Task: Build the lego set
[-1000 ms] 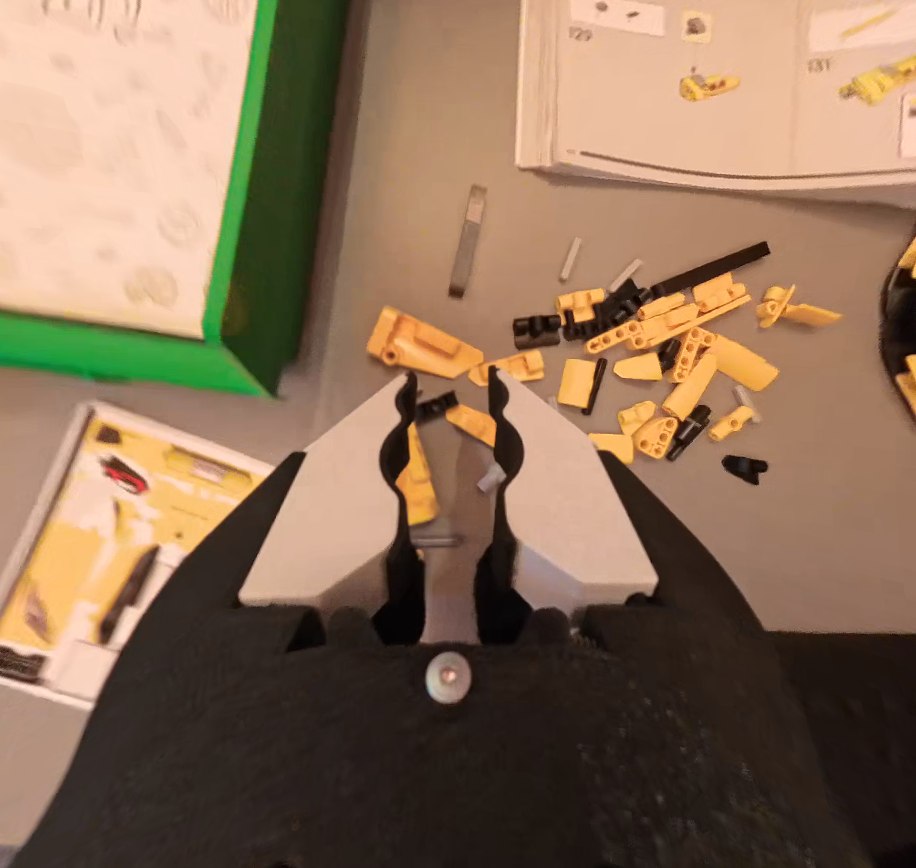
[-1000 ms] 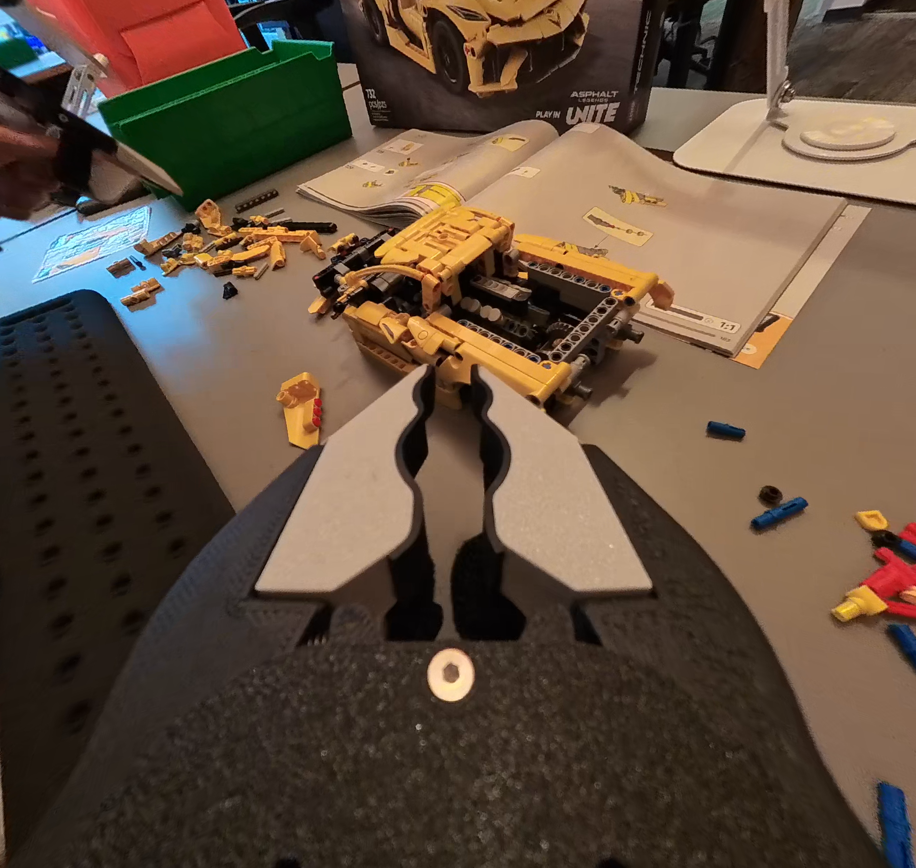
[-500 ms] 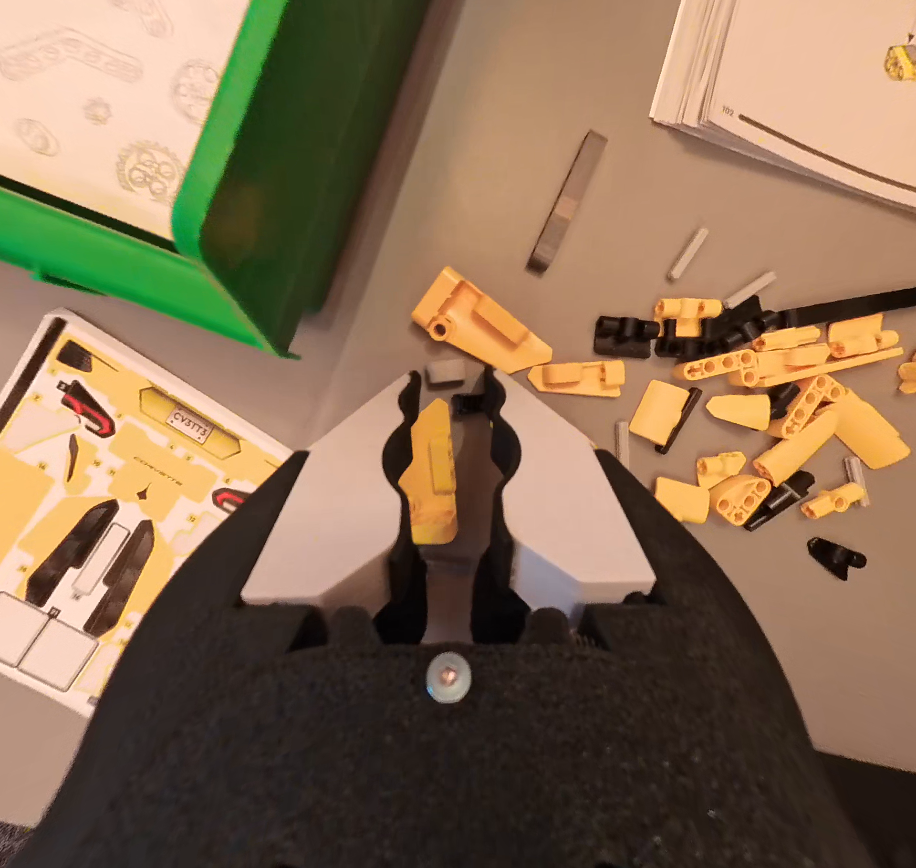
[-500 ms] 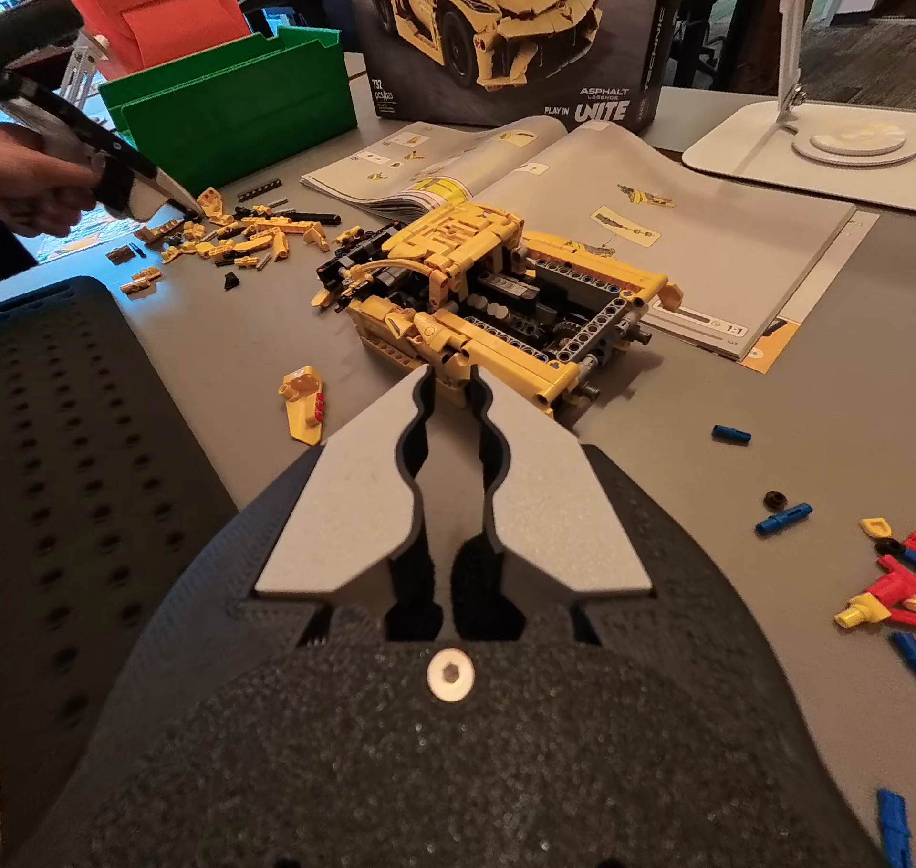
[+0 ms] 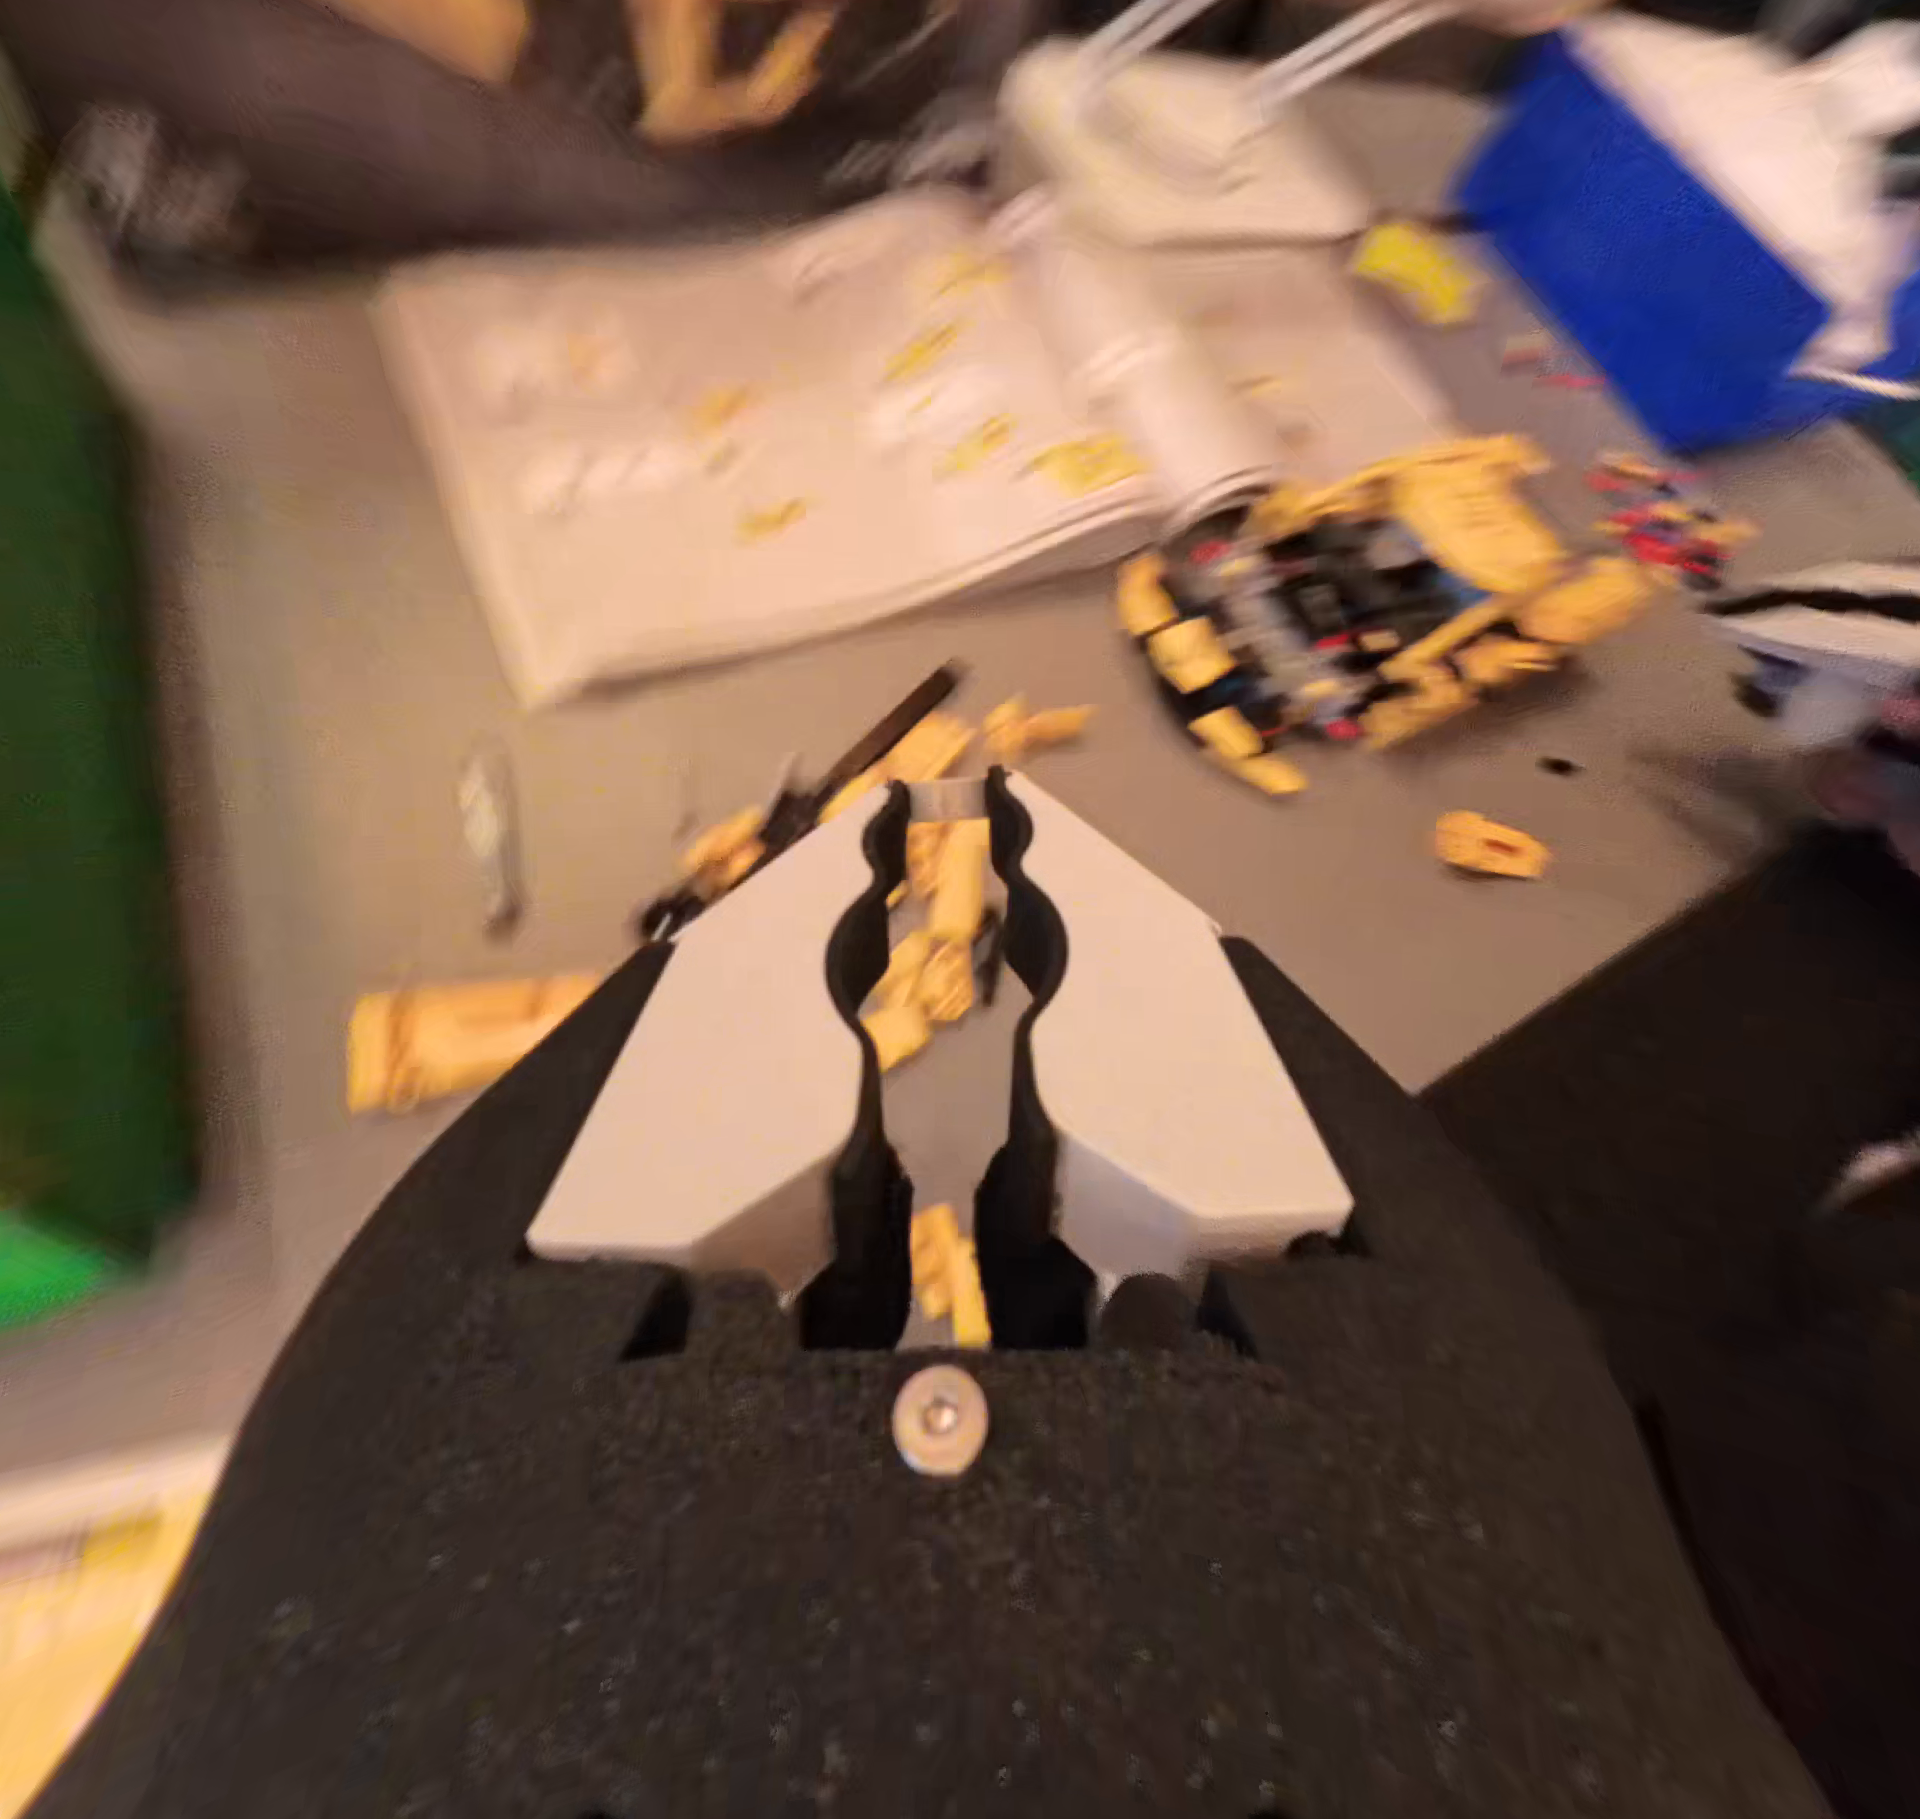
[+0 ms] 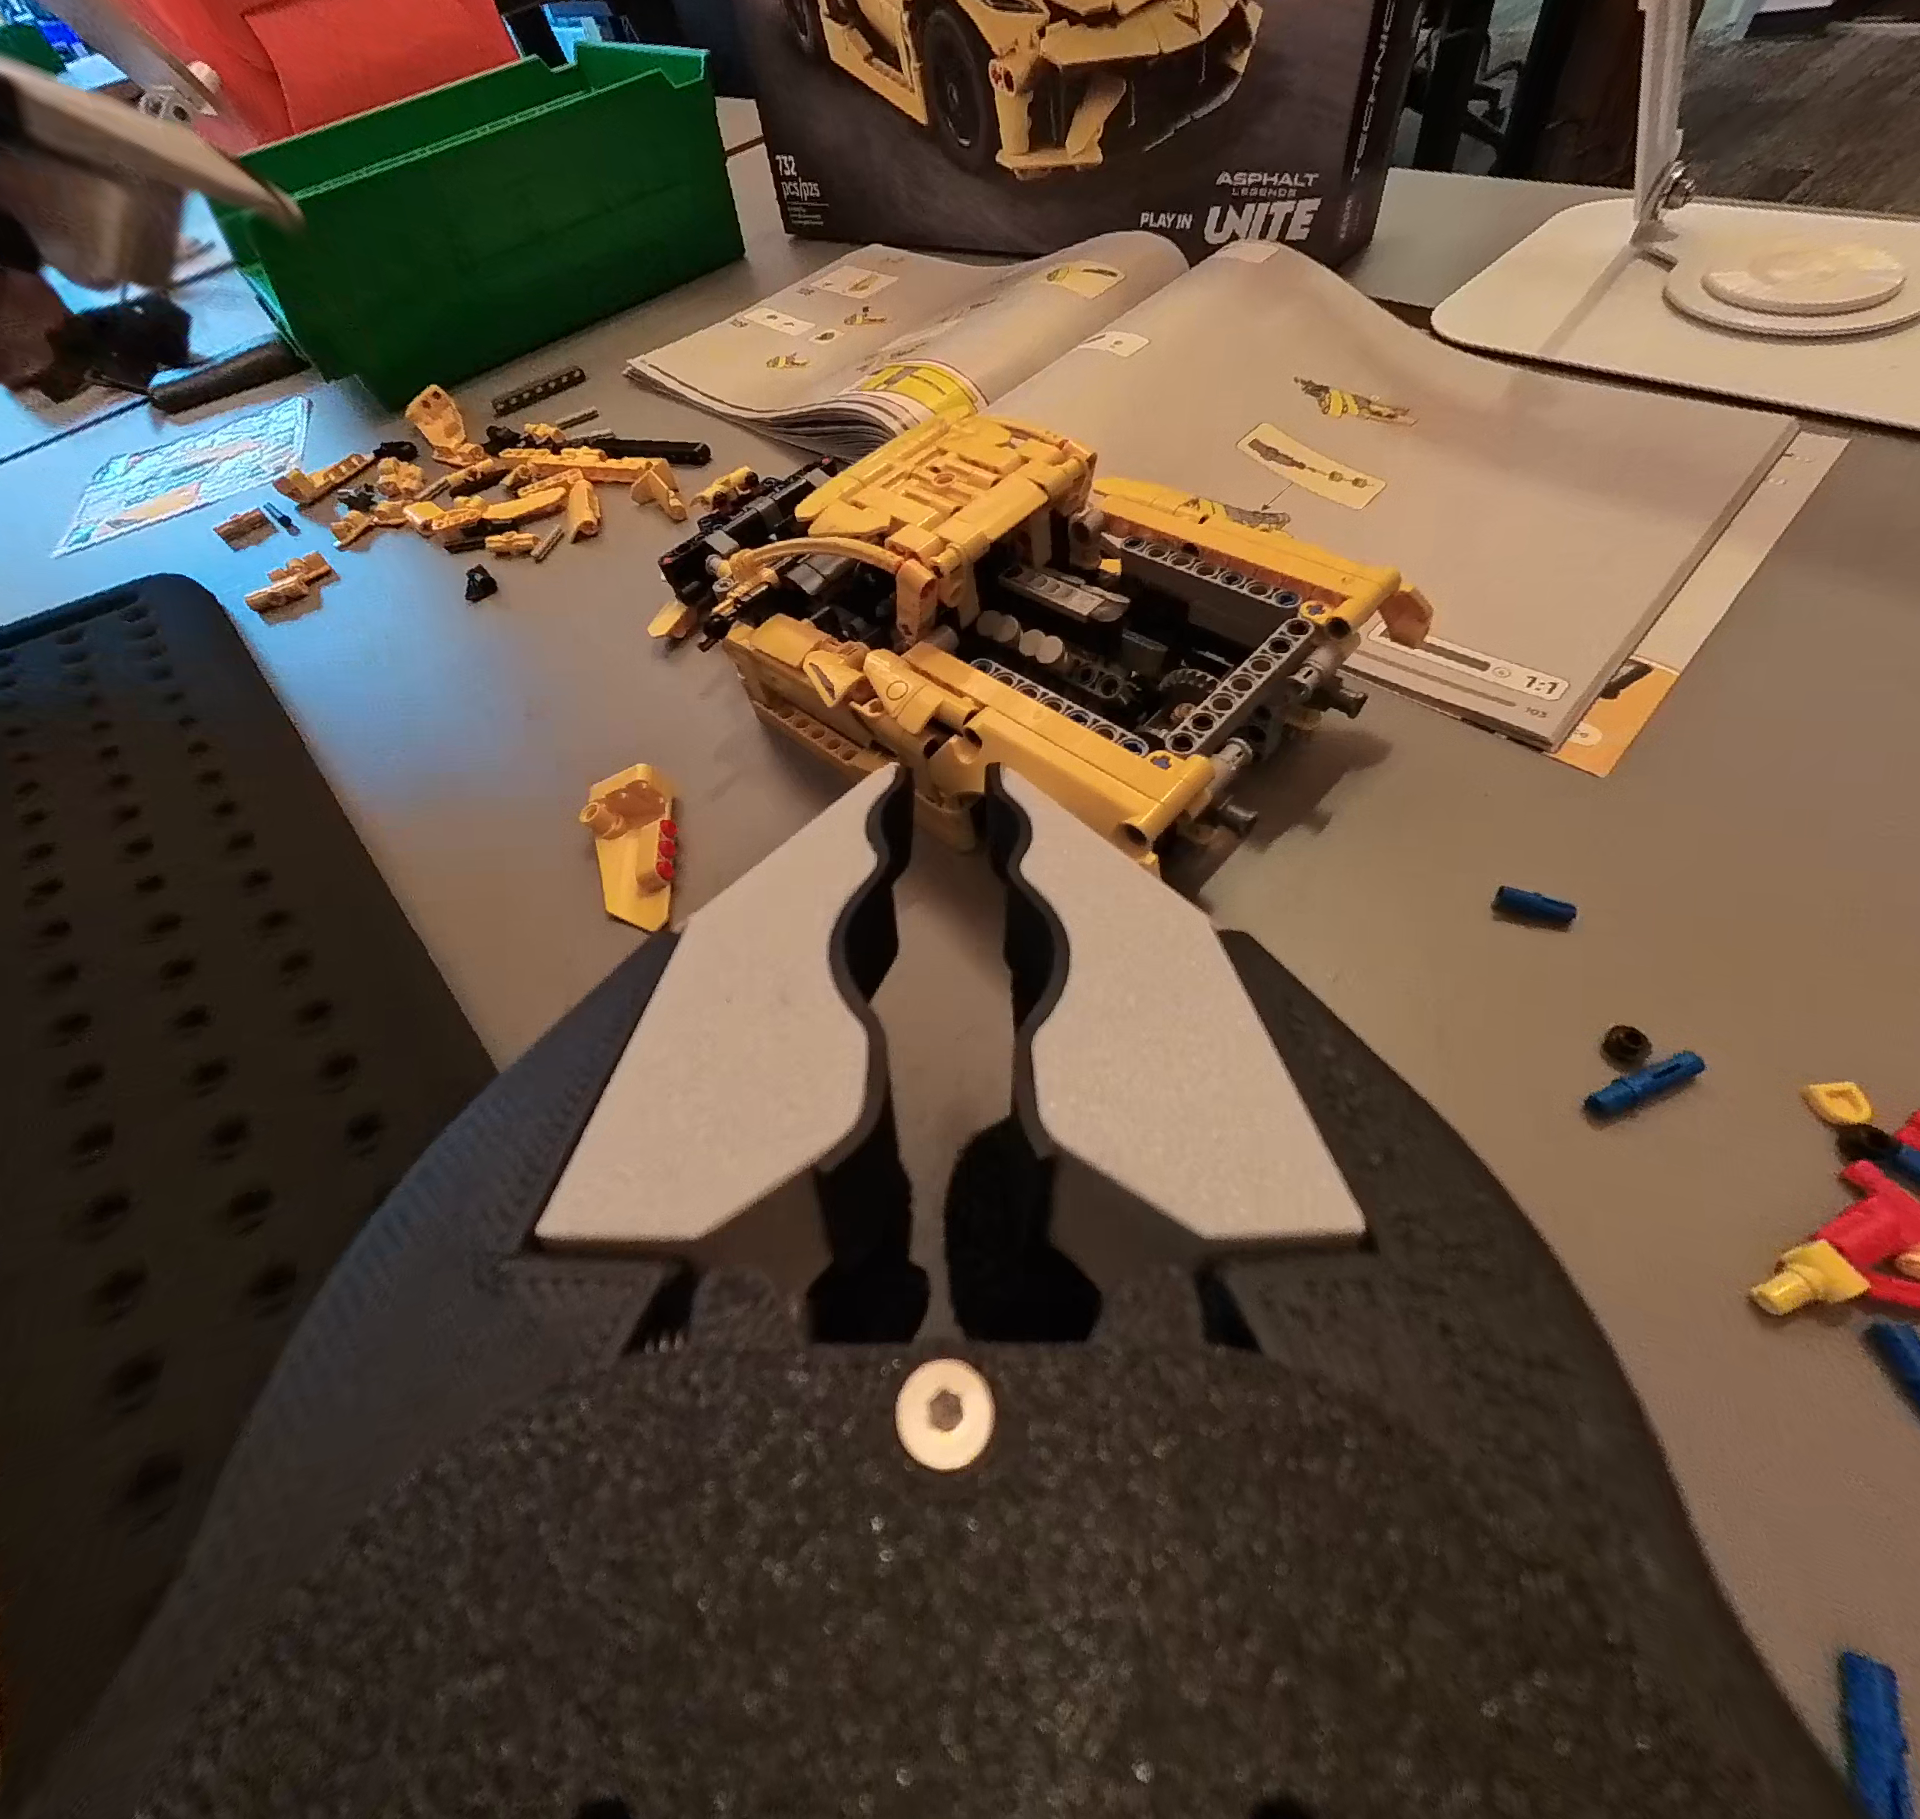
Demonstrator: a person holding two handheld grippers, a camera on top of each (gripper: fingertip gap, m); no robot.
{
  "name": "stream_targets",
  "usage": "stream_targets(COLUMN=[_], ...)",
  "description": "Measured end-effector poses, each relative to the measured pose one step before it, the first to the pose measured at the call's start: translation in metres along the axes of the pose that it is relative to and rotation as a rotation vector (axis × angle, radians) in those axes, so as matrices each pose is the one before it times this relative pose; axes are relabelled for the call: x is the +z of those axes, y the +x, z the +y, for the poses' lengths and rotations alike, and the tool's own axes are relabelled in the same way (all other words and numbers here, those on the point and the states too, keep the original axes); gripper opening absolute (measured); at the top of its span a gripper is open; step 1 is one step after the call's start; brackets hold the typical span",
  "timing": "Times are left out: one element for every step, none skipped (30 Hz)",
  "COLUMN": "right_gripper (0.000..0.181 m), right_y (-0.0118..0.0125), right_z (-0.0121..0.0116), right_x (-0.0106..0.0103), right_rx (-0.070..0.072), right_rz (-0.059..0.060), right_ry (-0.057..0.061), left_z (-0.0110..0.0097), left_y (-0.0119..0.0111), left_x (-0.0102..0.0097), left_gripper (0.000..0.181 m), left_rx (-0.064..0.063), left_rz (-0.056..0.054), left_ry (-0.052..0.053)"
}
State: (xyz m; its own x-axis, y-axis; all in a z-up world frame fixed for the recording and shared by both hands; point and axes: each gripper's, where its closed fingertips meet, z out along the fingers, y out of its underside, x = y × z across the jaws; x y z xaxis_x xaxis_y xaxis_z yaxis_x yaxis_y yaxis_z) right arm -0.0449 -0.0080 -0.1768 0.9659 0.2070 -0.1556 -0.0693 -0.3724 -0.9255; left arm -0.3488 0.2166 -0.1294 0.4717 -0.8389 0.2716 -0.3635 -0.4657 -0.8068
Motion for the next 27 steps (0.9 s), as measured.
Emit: stream_targets(right_gripper=[0.012, 0.012, 0.012, 0.012, 0.012, 0.012, 0.012, 0.012, 0.012, 0.012, 0.012, 0.012, 0.012, 0.012, 0.012, 0.012, 0.012, 0.012, 0.012, 0.011, 0.011, 0.011, 0.011, 0.011, 0.011, 0.011, 0.011], right_y=[-0.00013, -0.00016, -0.00008, 0.00001, 0.00009, 0.0001, 0.0002, 0.00032, 0.00015, 0.00013, 0.00001, 0.00001, -0.00018, -0.00014, 0.00003, 0.00012, 0.00022, 0.00014, 0.00021, 0.00024, -0.00016, -0.00033, -0.00055, -0.00058, -0.0004, -0.00049, -0.0004], right_z=[0.00048, 0.00052, 0.00055, 0.00011, -0.0002, 0.0, 0.00013, -0.00003, 0.00009, 0.00017, 0.00037, 0.0004, 0.00049, 0.00053, 0.00025, 0.00005, 0.0003, 0.0004, 0.00032, 0.00045, 0.00062, 0.00082, 0.00068, 0.00078, 0.0008, 0.00051, 0.00045], right_x=[0.00032, 0.00044, 0.00035, 0.00009, -0.00024, -0.00018, -0.00001, -0.00004, 0.00011, 0.00028, 0.00039, 0.00047, 0.00045, 0.00036, 0.00006, -0.00012, 0.00008, 0.00032, 0.00042, 0.00075, 0.00082, 0.00081, 0.00089, 0.00074, 0.00067, 0.00037, 0.00046], right_rx=[-0.0016, -0.0016, -0.0013, -0.0023, -0.0025, -0.001, 0.0008, 0.0011, 0.0005, 0.0001, -0.0005, -0.0017, -0.002, -0.0013, -0.0021, -0.0028, -0.0022, -0.0008, -0.0009, -0.0028, -0.0037, -0.0038, -0.0058, -0.0068, -0.0061, -0.006, -0.0059], right_rz=[0.0002, -0.0003, 0.0005, 0.0024, 0.003, 0.0014, 0.001, 0.0014, 0.0011, 0.0003, 0.0003, 0.0003, -0.0006, 0.0002, 0.0018, 0.0033, 0.0023, 0.0019, 0.0022, 0.0016, 0.0002, -0.0005, -0.0002, 0.0008, 0.001, 0.0012, 0.0012], right_ry=[-0.003, -0.0038, -0.0038, -0.0005, 0.0014, 0.0009, -0.0003, 0.0001, -0.0003, -0.0016, -0.0026, -0.003, -0.0037, -0.0037, -0.001, -0.0003, -0.0017, -0.0026, -0.0033, -0.0037, -0.0042, -0.006, -0.0056, -0.0058, -0.0061, -0.0042, -0.0032], left_z=[-0.01217, -0.00949, -0.00718, -0.00603, -0.00556, -0.00451, -0.00208, 0.00073, 0.00384, 0.00797, 0.01303, 0.01533, 0.01582, 0.01484, 0.01177, 0.01016, 0.00822, 0.00529, 0.00218, 0.00079, 0.00145, 0.00156, 0.00002, -0.00138, -0.00119, 0.00033, 0.00213], left_y=[0.02268, 0.01498, 0.00927, 0.00618, 0.00598, 0.00597, 0.00632, 0.00704, 0.00886, 0.01219, 0.01193, 0.00762, 0.00961, 0.00775, 0.00112, -0.00068, -0.00006, -0.00117, -0.0008, 0.00003, -0.00146, -0.00272, -0.00174, 0.00078, 0.00102, -0.00042, -0.00132], left_x=[-0.00215, 0.00063, 0.00185, 0.00241, 0.00251, 0.00251, 0.00283, 0.00376, 0.00604, 0.00941, 0.01337, 0.01697, 0.0189, 0.01937, 0.01807, 0.01555, 0.01238, 0.00863, 0.00524, 0.0028, 0.00198, 0.00143, 0.00133, 0.00129, 0.00179, 0.00237, 0.00278], left_gripper=[0.015, 0.015, 0.015, 0.015, 0.015, 0.015, 0.015, 0.015, 0.015, 0.015, 0.015, 0.015, 0.015, 0.015, 0.015, 0.015, 0.015, 0.015, 0.015, 0.015, 0.015, 0.015, 0.015, 0.015, 0.015, 0.015, 0.015], left_rx=[0.104, 0.0871, 0.0682, 0.044, 0.0191, -0.0021, -0.0139, -0.0202, -0.0276, -0.0375, -0.0383, -0.0373, -0.0255, -0.0087, 0.0062, 0.0187, 0.0236, 0.0272, 0.0299, 0.0227, 0.0139, 0.0138, 0.0185, 0.0198, 0.0185, 0.0166, 0.0129], left_rz=[0.0487, 0.0161, -0.0005, 0.0, 0.015, 0.0285, 0.04, 0.0483, 0.0618, 0.083, 0.0806, 0.0491, 0.0551, 0.0419, -0.0011, -0.0139, -0.0107, -0.0152, -0.0095, 0.0035, 0.0014, -0.0052, -0.0047, 0.0054, 0.0054, -0.0039, -0.0098], left_ry=[0.06, 0.036, 0.0211, 0.0185, 0.0227, 0.0226, 0.0146, 0.005, -0.0026, -0.0168, -0.0488, -0.0688, -0.077, -0.0818, -0.0744, -0.0695, -0.0657, -0.0495, -0.0251, -0.0116, -0.019, -0.0223, -0.0103, 0.0006, 0.0019, -0.0056, -0.0156])
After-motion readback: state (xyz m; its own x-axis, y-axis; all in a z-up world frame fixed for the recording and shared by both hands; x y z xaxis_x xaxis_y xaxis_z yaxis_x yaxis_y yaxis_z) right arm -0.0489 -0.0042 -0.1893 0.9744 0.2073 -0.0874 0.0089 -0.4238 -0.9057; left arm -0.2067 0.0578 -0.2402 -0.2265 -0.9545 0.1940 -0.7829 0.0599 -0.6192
